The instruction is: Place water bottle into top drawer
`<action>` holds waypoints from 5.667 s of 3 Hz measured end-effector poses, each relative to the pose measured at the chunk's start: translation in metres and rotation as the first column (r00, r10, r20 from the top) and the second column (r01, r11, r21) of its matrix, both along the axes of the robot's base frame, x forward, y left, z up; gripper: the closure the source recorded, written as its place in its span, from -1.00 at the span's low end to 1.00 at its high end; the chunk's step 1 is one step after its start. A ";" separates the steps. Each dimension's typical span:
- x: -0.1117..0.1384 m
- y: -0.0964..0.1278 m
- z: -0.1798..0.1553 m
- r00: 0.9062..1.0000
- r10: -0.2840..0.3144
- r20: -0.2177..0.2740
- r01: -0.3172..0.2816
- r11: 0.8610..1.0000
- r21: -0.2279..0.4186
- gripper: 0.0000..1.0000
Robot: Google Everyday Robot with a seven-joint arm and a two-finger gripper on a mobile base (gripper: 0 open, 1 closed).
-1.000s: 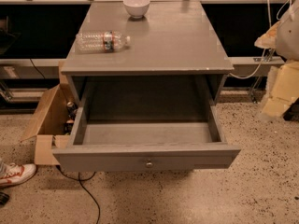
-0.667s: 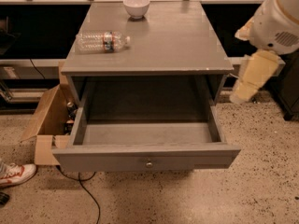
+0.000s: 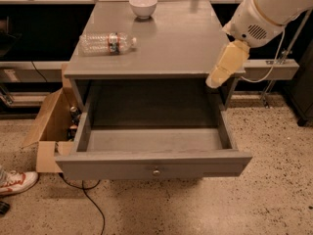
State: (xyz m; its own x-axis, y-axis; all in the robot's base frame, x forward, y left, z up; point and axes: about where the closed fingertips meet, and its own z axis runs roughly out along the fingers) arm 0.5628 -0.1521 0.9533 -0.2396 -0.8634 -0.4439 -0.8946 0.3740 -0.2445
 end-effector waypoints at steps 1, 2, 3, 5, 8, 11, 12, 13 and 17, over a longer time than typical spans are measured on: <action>0.041 0.030 -0.015 0.999 0.008 -0.035 -0.004 0.995 0.100 -1.00; 0.041 0.030 -0.015 0.999 0.008 -0.035 -0.005 0.995 0.100 -1.00; 0.064 0.046 -0.019 1.000 0.024 -0.009 -0.023 0.991 0.131 -1.00; 0.135 0.094 -0.022 0.998 0.031 0.058 -0.044 0.968 0.246 -1.00; 0.207 0.160 -0.036 0.998 -0.014 0.067 -0.008 0.949 0.315 -1.00; 0.230 0.225 -0.053 0.999 0.053 0.012 -0.055 0.976 0.210 -1.00; 0.239 0.249 -0.069 0.997 0.068 -0.026 -0.062 0.982 0.177 -1.00; 0.245 0.260 -0.079 0.997 0.056 -0.048 -0.047 0.985 0.169 -1.00; 0.273 0.301 -0.091 0.997 -0.028 -0.076 0.051 0.946 0.320 -1.00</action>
Offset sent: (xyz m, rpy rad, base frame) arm 0.0313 0.0246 -0.0102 0.0800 0.0275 0.0037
